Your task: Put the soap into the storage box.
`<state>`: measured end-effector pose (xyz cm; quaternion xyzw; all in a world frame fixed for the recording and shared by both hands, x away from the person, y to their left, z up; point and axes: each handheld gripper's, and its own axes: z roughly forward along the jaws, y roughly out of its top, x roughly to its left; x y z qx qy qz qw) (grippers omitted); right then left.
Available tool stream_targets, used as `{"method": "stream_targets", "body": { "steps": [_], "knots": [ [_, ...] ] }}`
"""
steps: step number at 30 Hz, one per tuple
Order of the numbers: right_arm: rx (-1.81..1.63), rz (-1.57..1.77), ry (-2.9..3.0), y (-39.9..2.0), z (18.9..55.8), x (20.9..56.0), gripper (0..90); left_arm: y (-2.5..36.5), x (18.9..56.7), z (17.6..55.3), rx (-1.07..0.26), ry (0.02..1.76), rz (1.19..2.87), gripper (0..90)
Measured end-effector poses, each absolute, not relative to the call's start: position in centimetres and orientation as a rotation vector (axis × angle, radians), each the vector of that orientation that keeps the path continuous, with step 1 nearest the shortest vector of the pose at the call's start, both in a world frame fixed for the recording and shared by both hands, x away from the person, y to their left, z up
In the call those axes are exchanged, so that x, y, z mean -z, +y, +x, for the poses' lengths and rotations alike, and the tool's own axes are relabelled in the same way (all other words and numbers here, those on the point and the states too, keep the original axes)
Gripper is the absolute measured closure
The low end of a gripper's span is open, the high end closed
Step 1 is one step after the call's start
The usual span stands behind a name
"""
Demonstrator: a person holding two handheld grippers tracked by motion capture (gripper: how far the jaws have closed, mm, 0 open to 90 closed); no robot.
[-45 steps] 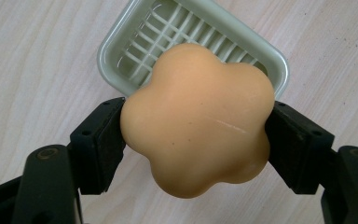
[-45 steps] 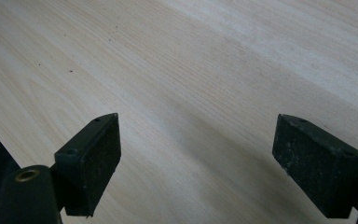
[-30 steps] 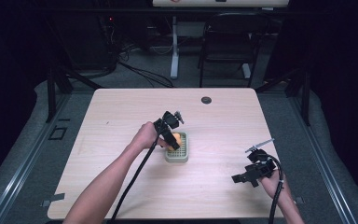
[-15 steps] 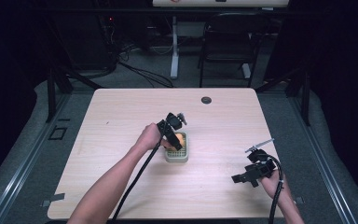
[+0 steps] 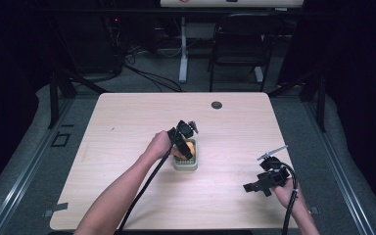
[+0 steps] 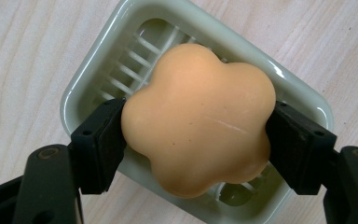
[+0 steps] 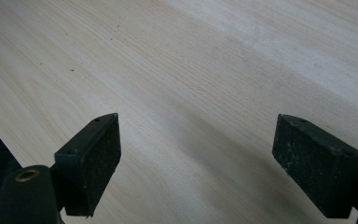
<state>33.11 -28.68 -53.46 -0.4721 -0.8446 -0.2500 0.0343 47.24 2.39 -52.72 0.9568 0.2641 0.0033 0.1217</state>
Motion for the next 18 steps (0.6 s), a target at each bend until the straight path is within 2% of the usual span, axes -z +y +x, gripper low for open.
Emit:
{"method": "stream_targets", "body": {
  "steps": [6, 10, 18],
  "knots": [
    [0.774, -1.453, -2.592, -28.6, 33.1, 53.5, 15.1, 2.4, 52.7, 47.2, -0.038, 0.777, 2.782, 23.9],
    [0.774, -1.453, -2.591, -28.6, 33.1, 53.5, 15.1, 2.6, 52.4, 47.2, -0.026, 0.790, 2.758, 15.8],
    [0.779, -1.453, -2.593, -28.7, 33.1, 53.5, 15.1, 3.3, 51.3, 46.8, -0.034, 0.799, 2.738, 9.0]
  ]
}}
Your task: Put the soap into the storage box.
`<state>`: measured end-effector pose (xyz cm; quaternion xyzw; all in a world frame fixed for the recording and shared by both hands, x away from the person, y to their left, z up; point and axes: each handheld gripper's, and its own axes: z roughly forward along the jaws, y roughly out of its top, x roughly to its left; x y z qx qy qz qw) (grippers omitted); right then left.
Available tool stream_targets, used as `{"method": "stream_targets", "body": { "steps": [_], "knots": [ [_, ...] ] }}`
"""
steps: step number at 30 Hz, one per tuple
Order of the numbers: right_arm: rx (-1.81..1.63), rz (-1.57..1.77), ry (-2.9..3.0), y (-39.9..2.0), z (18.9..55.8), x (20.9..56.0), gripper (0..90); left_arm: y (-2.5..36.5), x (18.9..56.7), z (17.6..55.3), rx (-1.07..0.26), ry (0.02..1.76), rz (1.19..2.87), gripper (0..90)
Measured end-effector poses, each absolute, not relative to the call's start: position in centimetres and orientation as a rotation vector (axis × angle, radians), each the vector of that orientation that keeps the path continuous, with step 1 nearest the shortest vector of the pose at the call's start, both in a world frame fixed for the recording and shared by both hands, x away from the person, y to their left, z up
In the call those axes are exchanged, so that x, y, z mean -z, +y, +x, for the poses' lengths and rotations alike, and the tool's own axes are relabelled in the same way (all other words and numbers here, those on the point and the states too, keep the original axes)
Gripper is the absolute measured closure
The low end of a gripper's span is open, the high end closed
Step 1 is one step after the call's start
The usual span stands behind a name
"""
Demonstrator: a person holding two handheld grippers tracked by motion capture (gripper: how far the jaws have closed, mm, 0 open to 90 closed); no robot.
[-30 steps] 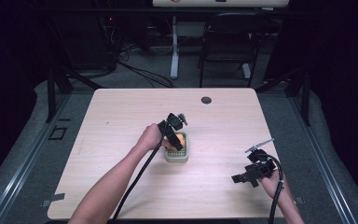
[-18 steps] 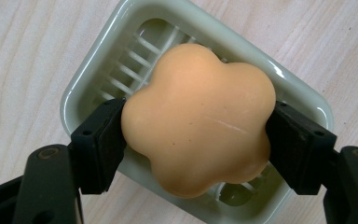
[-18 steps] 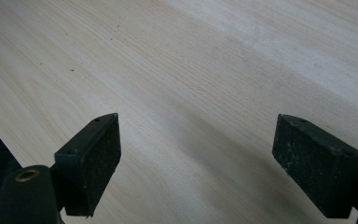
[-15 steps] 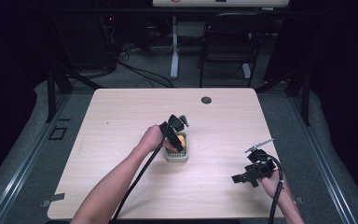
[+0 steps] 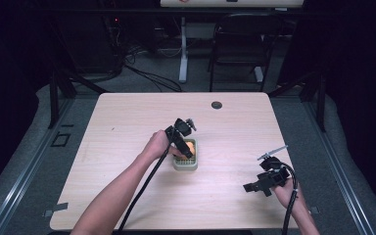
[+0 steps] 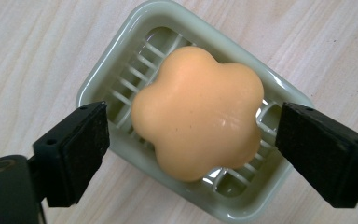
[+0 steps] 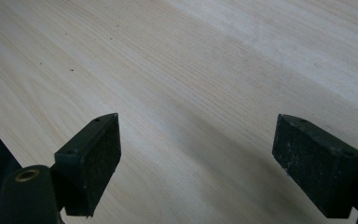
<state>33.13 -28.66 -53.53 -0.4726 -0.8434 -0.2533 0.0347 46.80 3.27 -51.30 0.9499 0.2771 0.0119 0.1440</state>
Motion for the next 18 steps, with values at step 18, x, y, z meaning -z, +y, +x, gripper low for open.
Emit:
{"method": "stream_targets", "body": {
  "steps": [18],
  "knots": [
    [0.779, -1.454, -2.589, -28.6, 33.1, 53.5, 15.1, 7.6, 48.2, 44.2, -0.075, 0.808, 2.697, 0.2]
  ]
}}
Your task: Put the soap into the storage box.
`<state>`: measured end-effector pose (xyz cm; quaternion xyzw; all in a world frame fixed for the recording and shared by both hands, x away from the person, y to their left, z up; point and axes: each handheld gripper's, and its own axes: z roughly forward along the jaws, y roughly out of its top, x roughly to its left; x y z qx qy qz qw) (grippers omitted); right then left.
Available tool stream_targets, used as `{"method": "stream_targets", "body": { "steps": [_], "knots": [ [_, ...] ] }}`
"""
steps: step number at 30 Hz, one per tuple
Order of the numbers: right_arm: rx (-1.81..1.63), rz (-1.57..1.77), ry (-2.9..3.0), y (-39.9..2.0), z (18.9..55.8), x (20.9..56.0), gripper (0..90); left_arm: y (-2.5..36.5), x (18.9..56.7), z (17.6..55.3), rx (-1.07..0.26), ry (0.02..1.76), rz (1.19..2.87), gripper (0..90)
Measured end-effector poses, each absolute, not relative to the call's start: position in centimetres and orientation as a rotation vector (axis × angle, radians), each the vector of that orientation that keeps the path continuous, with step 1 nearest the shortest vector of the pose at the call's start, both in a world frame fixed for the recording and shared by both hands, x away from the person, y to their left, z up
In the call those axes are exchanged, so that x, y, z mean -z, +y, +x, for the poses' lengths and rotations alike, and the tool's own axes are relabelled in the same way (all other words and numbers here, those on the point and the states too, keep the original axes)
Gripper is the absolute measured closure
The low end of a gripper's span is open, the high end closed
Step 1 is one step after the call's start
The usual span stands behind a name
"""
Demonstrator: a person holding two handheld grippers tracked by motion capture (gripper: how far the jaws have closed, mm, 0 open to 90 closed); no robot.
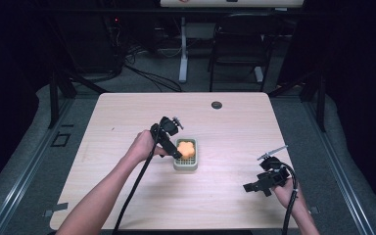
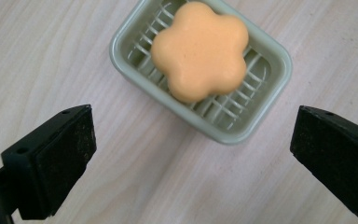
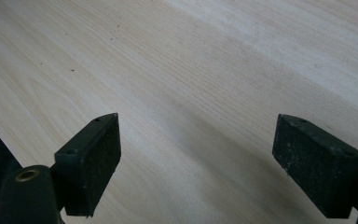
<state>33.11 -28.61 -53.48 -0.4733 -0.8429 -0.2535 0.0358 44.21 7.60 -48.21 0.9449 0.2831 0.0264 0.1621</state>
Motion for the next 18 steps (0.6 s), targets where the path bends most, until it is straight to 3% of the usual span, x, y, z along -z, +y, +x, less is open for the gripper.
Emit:
{"method": "stream_targets", "body": {
  "steps": [18],
  "knots": [
    [0.786, -1.464, -2.585, -28.5, 33.1, 53.5, 15.1, 13.4, 48.0, 39.9, -0.088, 0.870, 2.656, 0.0]
  ]
}}
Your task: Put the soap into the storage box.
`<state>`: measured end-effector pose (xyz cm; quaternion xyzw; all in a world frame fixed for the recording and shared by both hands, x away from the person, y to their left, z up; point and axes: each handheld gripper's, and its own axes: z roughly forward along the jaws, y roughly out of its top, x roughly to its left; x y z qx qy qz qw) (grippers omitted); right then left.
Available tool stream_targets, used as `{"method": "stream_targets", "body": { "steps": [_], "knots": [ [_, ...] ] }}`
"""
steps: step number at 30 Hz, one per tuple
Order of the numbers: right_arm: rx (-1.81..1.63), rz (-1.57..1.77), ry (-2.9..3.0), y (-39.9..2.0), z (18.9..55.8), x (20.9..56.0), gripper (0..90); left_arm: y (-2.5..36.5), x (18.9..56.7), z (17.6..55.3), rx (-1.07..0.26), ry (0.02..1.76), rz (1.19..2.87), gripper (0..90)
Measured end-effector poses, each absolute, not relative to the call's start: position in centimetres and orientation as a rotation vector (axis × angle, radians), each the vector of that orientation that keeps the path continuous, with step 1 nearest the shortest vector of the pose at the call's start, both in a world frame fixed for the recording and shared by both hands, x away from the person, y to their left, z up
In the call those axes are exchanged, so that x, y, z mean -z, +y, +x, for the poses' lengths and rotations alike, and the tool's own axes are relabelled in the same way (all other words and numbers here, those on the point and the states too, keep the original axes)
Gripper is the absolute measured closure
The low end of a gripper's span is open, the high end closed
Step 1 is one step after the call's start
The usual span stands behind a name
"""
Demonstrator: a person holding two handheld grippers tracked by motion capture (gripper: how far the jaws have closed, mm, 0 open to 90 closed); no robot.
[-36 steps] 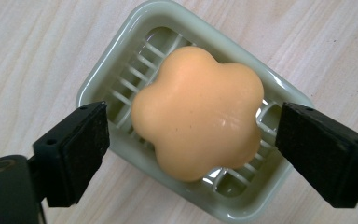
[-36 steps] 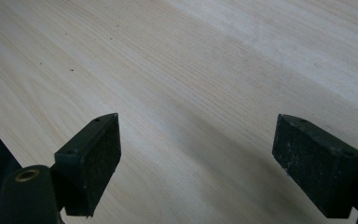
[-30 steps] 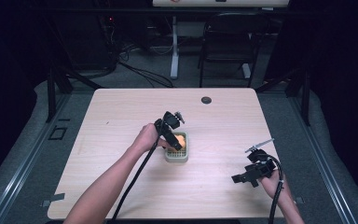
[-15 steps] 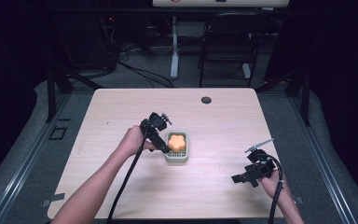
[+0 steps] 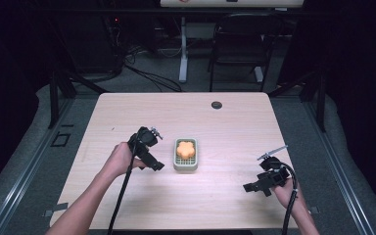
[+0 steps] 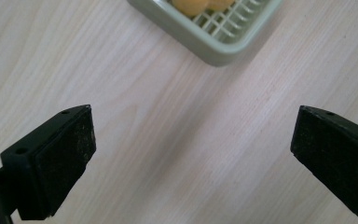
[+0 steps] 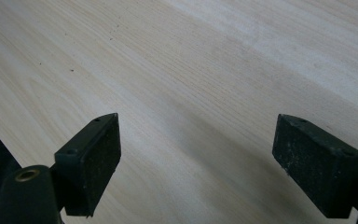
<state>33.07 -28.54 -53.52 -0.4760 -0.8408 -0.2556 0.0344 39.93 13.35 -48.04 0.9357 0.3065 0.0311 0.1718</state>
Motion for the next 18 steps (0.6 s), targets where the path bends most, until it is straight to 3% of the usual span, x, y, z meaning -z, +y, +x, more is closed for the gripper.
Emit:
{"method": "stream_targets", "body": {
  "steps": [18],
  "knots": [
    [0.783, -1.465, -2.581, -28.5, 33.0, 53.5, 15.1, 19.9, 50.1, 35.3, -0.063, 1.024, 2.622, 0.0]
  ]
}}
